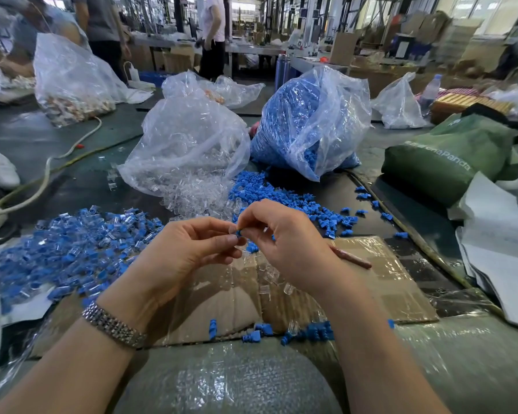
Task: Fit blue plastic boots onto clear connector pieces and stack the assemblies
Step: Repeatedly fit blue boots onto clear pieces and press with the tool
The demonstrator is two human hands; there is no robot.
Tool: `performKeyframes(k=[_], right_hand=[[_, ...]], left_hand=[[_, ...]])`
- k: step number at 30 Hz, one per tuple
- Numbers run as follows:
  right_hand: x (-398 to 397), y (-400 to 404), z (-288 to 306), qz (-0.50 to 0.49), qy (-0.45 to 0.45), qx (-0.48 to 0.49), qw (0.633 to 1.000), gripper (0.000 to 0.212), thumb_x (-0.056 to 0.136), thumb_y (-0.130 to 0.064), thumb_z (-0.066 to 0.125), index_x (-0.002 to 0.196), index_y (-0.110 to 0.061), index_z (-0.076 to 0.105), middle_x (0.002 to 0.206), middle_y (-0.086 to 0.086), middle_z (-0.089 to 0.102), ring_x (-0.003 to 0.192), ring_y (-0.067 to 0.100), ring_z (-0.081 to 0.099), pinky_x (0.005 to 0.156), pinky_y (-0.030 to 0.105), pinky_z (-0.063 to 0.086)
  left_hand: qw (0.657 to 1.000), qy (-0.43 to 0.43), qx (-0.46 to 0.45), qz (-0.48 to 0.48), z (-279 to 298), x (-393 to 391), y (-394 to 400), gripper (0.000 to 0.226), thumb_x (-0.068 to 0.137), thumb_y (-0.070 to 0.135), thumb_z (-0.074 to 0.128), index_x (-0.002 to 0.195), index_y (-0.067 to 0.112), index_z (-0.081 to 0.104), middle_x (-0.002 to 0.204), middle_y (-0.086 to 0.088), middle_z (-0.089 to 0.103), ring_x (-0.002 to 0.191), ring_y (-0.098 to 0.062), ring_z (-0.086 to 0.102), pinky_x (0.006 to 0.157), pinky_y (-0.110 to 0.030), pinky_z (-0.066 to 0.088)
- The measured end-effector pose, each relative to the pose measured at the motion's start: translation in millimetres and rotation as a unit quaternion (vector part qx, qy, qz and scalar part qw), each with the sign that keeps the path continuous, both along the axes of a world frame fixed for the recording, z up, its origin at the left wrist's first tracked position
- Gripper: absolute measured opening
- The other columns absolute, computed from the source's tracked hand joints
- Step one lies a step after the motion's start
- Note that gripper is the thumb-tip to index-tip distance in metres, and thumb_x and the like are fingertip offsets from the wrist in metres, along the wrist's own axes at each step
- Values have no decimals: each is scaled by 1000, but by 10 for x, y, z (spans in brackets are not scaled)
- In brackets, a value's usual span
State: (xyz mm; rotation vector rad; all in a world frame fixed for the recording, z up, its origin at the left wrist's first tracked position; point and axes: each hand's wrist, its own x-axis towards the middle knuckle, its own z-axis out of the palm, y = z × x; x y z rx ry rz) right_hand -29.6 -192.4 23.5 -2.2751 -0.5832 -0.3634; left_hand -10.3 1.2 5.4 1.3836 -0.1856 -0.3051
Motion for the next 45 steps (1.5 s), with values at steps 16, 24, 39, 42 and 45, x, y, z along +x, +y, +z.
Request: performKeyframes(k=[16,24,39,42,45], right_hand=[[127,-383,-60,-339,268,-245,868,50,92,-59,63,109,-13,55,133,14,51,127,34,45,107,53,41],[104,-323,-50,-314,234,-295,871,37,93,-42,60,74,-15,45,107,12,56,102,32,51,95,45,43],[-3,-381,286,-256,245,-89,931,31,105,-29,48,83,-9,56,91,14,69,83,35,63,74,47,50],[-149,-278,432,-124,311,-12,942,31,105,-29,53,84,-8,65,89,13,76,84,33,71,87,50,56],[-187,-129,449,-42,328,-47,943,35,105,-31,54,90,-3,68,87,8,78,89,27,73,91,47,56]], left_hand=[[999,2,-39,12,10,21,18,23,76,4,73,98,-2,75,100,-25,75,79,-25,74,69,-25,61],[999,3,-33,19,16,19,27,30,76,5,72,104,-6,71,98,-24,75,79,-25,73,71,-26,62],[990,43,-123,58,65,58,85,18,74,10,74,89,14,82,107,-15,77,88,-21,75,71,-26,62],[986,48,-148,57,59,69,86,19,76,8,74,91,14,82,108,-14,77,93,-21,75,74,-27,62],[987,36,-143,60,60,61,78,19,74,11,75,90,17,83,107,-11,77,95,-19,75,72,-26,61]])
